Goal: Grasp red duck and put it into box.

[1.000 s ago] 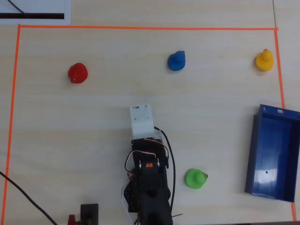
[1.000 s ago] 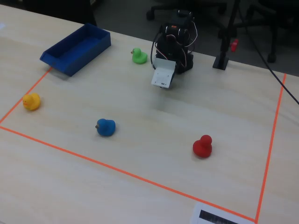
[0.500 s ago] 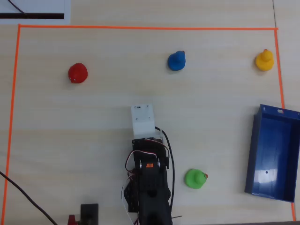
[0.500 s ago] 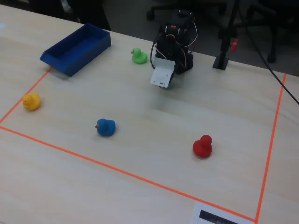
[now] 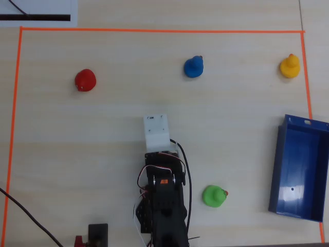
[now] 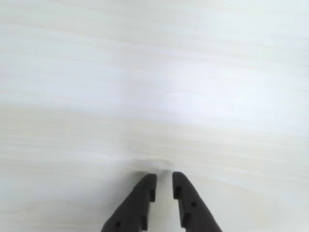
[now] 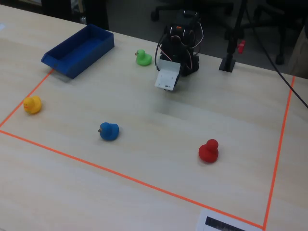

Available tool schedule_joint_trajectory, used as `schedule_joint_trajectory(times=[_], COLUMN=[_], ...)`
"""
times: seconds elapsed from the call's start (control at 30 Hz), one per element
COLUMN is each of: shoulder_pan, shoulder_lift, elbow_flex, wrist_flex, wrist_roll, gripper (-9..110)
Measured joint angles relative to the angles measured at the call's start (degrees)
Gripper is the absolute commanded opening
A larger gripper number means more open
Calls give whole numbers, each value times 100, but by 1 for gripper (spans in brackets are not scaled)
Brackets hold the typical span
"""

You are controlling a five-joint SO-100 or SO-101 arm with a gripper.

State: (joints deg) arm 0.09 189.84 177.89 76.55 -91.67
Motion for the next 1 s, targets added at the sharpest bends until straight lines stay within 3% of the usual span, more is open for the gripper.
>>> schedule_joint_trajectory(times=[0.43,0.73,0.87,1.0], shoulder_pan=[-105,-53,-536,-1213], shoulder_lift=[0,-18,-431,-1512], elbow_flex=[0,105,105,105], wrist_flex=[0,-281,-1872,-4544], wrist_roll=[0,-563,-483,255], gripper=[0,16,18,23])
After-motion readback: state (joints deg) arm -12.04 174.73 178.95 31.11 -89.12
